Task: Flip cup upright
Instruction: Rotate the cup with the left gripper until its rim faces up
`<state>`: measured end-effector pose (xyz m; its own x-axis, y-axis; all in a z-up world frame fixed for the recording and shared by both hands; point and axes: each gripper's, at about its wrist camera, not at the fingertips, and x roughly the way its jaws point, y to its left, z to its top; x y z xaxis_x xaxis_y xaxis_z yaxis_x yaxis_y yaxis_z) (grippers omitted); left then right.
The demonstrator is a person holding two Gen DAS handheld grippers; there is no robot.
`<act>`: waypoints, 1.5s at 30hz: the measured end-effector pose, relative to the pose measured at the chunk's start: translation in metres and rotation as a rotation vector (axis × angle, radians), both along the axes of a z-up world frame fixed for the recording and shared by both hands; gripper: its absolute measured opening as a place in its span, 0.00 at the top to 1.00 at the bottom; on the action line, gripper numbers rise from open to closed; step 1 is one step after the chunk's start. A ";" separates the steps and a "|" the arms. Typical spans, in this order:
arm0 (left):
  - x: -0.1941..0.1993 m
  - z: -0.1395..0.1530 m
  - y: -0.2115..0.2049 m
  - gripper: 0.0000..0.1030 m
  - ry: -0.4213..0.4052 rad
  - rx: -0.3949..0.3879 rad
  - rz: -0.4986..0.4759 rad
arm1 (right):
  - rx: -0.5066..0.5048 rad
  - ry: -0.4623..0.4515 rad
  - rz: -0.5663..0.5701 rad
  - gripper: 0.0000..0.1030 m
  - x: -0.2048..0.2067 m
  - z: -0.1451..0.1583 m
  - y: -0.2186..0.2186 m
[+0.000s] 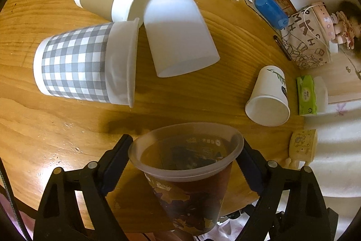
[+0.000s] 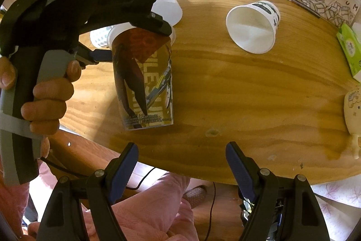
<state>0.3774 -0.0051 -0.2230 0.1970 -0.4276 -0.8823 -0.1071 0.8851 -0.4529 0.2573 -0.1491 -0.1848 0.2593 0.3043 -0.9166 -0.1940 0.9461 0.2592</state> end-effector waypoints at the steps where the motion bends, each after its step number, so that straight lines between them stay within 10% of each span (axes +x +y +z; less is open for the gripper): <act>1: 0.000 0.000 0.000 0.13 -0.004 0.002 -0.002 | 0.000 -0.001 -0.002 0.22 0.000 0.000 0.000; 45: -0.044 0.070 -0.021 0.13 -0.748 0.369 -0.142 | -0.036 -0.110 -0.086 0.22 -0.008 0.004 -0.008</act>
<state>0.3335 -0.0265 -0.1527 0.7509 -0.2021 -0.6288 0.2288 0.9727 -0.0393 0.2496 -0.1572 -0.1810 0.3828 0.2438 -0.8911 -0.1374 0.9688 0.2061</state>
